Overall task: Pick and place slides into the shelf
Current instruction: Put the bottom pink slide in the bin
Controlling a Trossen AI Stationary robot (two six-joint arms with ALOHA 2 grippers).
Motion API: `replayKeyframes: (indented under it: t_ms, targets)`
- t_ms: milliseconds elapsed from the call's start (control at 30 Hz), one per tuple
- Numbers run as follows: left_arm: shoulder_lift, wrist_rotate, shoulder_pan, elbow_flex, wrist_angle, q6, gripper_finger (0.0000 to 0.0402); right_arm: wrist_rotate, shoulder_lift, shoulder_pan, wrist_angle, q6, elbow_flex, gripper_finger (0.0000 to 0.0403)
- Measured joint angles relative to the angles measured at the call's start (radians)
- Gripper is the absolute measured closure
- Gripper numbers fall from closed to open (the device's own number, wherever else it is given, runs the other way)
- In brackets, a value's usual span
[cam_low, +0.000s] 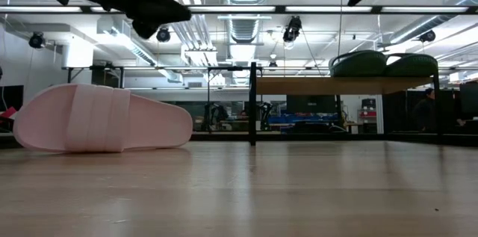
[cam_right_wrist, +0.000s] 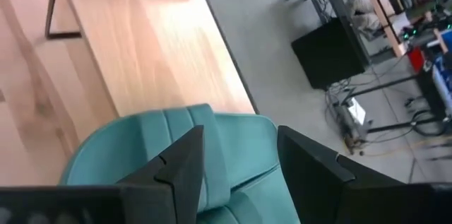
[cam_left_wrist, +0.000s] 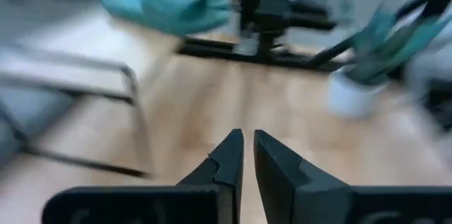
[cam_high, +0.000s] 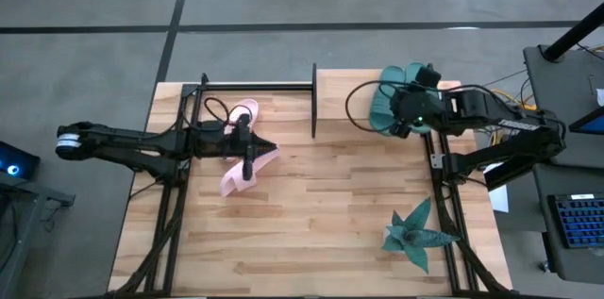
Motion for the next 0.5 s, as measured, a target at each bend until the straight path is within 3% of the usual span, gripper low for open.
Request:
replayKeyframes:
  t_ms: [100,167,233,333,500]
  targets:
    - [0.000,0.146,0.000,0.000,-0.007,-0.241,0.0381,0.000,0.000,0.000,0.000,0.024,0.004,0.0236]
    - [0.000,0.266,-0.002,0.000,-0.014,-0.330,0.0381,0.000,0.000,0.000,0.001,0.026,0.001,0.0236]
    - [0.000,0.311,-0.022,0.000,-0.028,-0.370,0.0381,0.000,0.000,0.000,0.000,0.026,-0.003,0.0236]
    - [0.000,0.200,-0.087,-0.007,-0.033,-0.369,0.0381,0.000,0.000,0.000,0.001,0.039,-0.004,0.0237]
    - [-0.004,-0.190,-0.283,-0.008,-0.063,-0.279,0.0381,0.000,0.000,0.000,0.000,0.060,-0.006,0.0237]
